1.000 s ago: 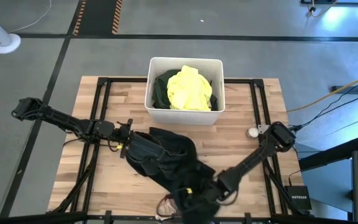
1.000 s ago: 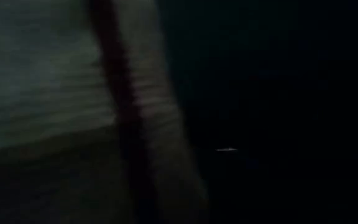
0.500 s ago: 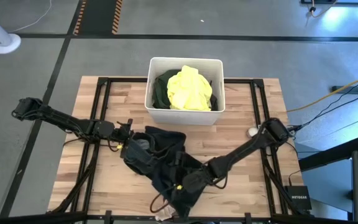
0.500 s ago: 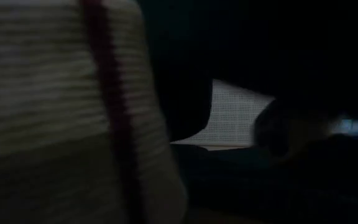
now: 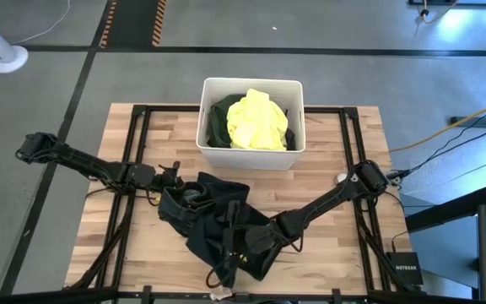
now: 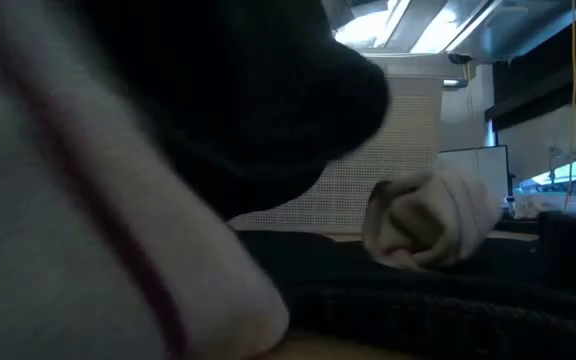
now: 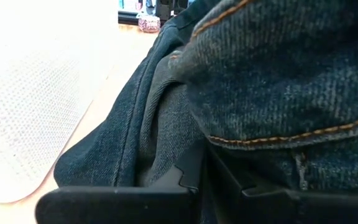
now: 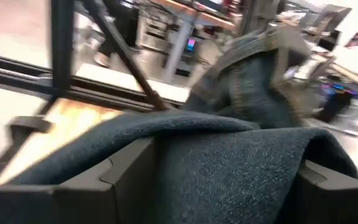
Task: Sort clothes
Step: Put the blue pants into the white laundry organizer
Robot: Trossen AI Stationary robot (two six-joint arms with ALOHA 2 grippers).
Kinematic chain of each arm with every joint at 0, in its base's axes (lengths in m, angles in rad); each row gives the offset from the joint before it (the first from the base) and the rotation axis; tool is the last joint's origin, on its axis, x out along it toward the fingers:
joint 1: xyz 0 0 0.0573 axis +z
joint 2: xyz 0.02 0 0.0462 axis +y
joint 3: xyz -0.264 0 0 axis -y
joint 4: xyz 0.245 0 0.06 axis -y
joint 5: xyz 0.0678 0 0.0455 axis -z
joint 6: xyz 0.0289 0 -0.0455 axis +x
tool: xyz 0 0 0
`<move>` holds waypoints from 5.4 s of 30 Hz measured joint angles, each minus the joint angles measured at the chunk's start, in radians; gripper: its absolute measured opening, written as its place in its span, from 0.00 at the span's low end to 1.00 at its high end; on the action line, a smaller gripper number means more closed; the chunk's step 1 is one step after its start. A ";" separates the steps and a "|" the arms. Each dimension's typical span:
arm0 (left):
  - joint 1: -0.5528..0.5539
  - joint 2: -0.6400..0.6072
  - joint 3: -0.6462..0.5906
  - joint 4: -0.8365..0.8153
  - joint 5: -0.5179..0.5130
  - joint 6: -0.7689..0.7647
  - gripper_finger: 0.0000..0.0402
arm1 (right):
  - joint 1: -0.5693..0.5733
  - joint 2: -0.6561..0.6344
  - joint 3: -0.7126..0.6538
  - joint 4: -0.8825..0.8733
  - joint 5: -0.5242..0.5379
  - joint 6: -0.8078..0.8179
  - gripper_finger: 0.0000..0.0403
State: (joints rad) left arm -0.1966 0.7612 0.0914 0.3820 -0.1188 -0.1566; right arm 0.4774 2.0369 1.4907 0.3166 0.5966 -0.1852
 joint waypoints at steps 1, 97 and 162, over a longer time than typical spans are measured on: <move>0.000 0.000 0.000 0.000 0.000 0.000 0.03 | 0.001 -0.001 0.023 -0.037 0.027 -0.005 0.64; 0.002 -0.280 0.001 -0.101 -0.074 0.026 0.03 | -0.139 -0.015 0.230 -0.500 -0.084 0.258 0.15; -0.086 0.090 0.251 -0.304 0.078 -0.176 0.03 | -0.107 0.291 0.506 -0.611 0.150 -0.262 0.75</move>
State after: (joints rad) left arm -0.2829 0.8509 0.3428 0.0778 -0.0411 -0.3328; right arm 0.3701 2.3283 1.9965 -0.2943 0.7466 -0.4469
